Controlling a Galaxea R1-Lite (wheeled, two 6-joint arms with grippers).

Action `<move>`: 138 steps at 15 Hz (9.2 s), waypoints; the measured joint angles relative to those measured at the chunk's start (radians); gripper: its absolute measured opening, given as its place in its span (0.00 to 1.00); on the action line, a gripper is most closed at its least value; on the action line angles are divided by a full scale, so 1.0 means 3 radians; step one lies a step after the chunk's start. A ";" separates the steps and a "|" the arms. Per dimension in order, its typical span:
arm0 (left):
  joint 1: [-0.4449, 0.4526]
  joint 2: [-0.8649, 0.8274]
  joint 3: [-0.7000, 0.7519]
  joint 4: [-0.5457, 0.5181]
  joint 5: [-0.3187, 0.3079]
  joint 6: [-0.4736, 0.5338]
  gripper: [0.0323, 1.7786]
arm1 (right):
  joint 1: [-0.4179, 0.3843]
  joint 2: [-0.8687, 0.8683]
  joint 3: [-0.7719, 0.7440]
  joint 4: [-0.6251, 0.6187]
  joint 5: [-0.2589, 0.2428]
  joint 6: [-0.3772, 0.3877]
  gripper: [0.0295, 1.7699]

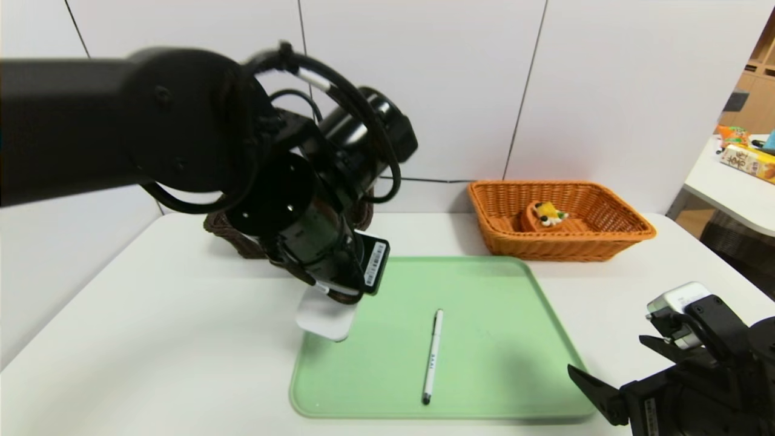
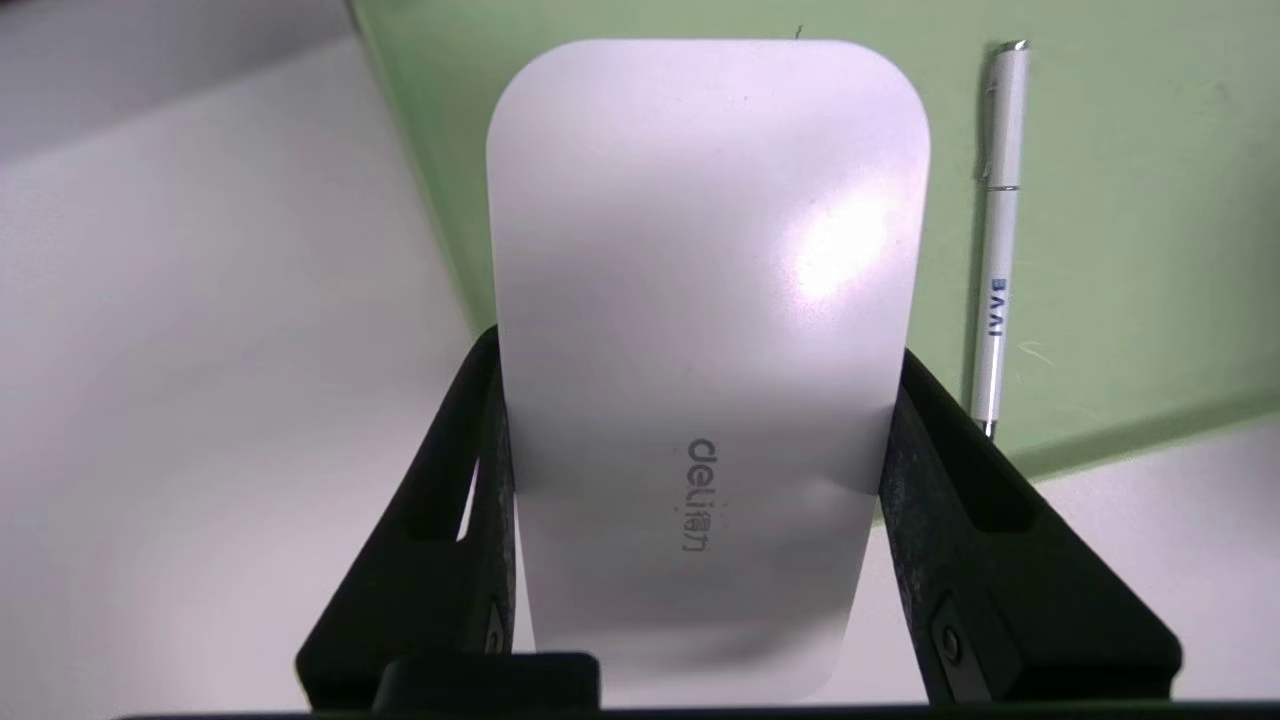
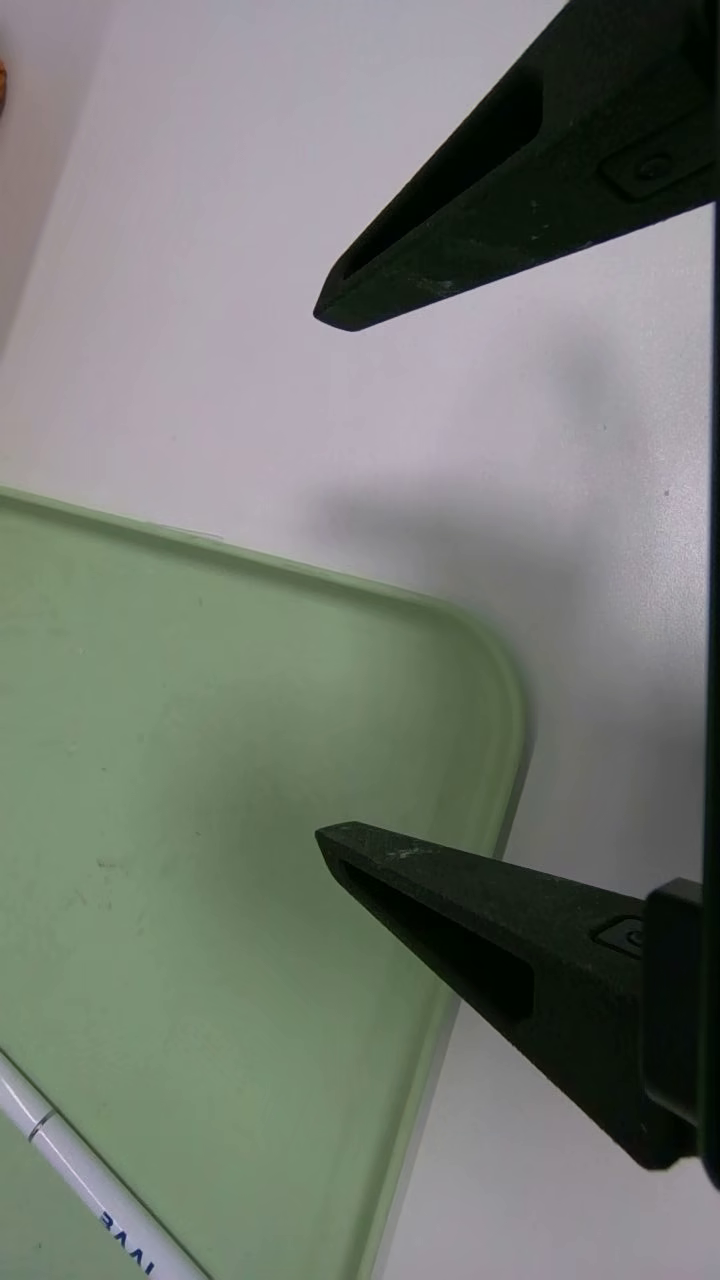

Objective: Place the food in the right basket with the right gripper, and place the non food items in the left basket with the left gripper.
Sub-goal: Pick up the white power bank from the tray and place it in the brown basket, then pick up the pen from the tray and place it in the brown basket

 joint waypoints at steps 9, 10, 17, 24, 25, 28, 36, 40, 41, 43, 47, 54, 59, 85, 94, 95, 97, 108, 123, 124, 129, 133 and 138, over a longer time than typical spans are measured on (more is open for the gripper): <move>0.0889 -0.0387 -0.0576 -0.0234 -0.0383 0.2370 0.56 | 0.0056 -0.0012 0.0039 -0.0001 0.0001 0.0079 0.96; 0.1038 -0.0403 -0.0579 -0.0290 -0.0579 0.2648 0.56 | 0.0086 -0.0012 0.0053 -0.0002 -0.0001 0.0101 0.96; 0.1647 -0.0360 -0.0579 -0.0822 -0.1301 0.3955 0.56 | 0.0116 -0.0050 0.0177 -0.0004 -0.0015 0.0113 0.96; 0.2152 0.0052 -0.0584 -0.1216 -0.1689 0.5366 0.56 | 0.0118 -0.0071 0.0245 -0.0005 -0.0018 0.0111 0.96; 0.2174 0.0135 -0.0584 -0.1257 -0.1688 0.5424 0.56 | 0.0123 -0.0084 0.0270 -0.0005 -0.0018 0.0113 0.96; 0.2190 0.0367 -0.0584 -0.1345 -0.1679 0.5496 0.56 | 0.0131 -0.0108 0.0348 -0.0026 -0.0018 0.0122 0.96; 0.2126 0.0805 -0.0604 -0.1441 -0.1523 0.5630 0.56 | 0.0184 -0.0113 0.0377 -0.0141 -0.0028 0.0146 0.96; 0.2126 0.0859 -0.0604 -0.1193 -0.1526 0.5640 0.56 | 0.0228 -0.0113 0.0379 -0.0145 -0.0026 0.0154 0.96; 0.2129 0.0864 -0.0604 -0.1135 -0.1525 0.5640 0.56 | 0.0239 -0.0113 0.0380 -0.0145 -0.0029 0.0157 0.96; 0.2125 0.0872 -0.0604 -0.1086 -0.1525 0.5640 0.56 | 0.0251 -0.0113 0.0388 -0.0143 -0.0029 0.0162 0.96; 0.2129 0.0896 -0.0604 -0.1087 -0.1524 0.5650 0.60 | 0.0266 -0.0113 0.0411 -0.0143 -0.0029 0.0218 0.96; 0.2130 0.0914 -0.0605 -0.1225 -0.1524 0.5690 0.81 | 0.0301 -0.0104 0.0450 -0.0141 -0.0026 0.0229 0.96; 0.2144 0.0823 -0.0608 -0.1512 -0.1538 0.5653 0.88 | 0.0335 -0.0100 0.0475 -0.0143 -0.0025 0.0230 0.96; 0.0991 -0.1246 -0.0480 -0.0664 -0.1566 0.2879 0.95 | 0.0352 -0.0252 0.0526 -0.0114 -0.0040 0.0188 0.96; -0.0122 -0.1542 0.0149 -0.0136 -0.0706 0.0829 0.95 | 0.0352 -0.0340 0.0530 -0.0090 -0.0053 0.0182 0.96; -0.0243 -0.1521 0.0205 -0.0115 -0.0637 0.0617 0.95 | 0.0352 -0.0352 0.0530 -0.0089 -0.0055 0.0177 0.96; -0.0393 -0.1437 0.0300 -0.0096 -0.0560 0.0251 0.95 | 0.0346 -0.0370 0.0518 -0.0096 -0.0055 0.0177 0.96; -0.0596 -0.0601 0.0589 -0.0144 -0.0707 -0.0713 0.95 | 0.0333 -0.0418 0.0446 -0.0130 -0.0122 0.0116 0.96; -0.0621 0.0503 0.0191 -0.0271 -0.0749 -0.0956 0.95 | 0.0321 -0.0671 0.0479 -0.0081 -0.0129 -0.0035 0.96; -0.0615 0.0580 0.0062 -0.0206 -0.0748 -0.0957 0.95 | 0.0321 -0.0679 0.0482 -0.0081 -0.0129 -0.0035 0.96; -0.0506 0.0894 -0.0297 -0.0146 -0.0728 -0.0895 0.95 | 0.0322 -0.0695 0.0494 -0.0080 -0.0127 -0.0040 0.96; -0.0391 0.1119 -0.0493 -0.0152 -0.0728 -0.0804 0.95 | 0.0322 -0.0695 0.0496 -0.0080 -0.0126 -0.0040 0.96; -0.0334 0.1297 -0.0553 -0.0174 -0.0726 -0.0754 0.95 | 0.0322 -0.0696 0.0520 -0.0074 -0.0126 -0.0042 0.96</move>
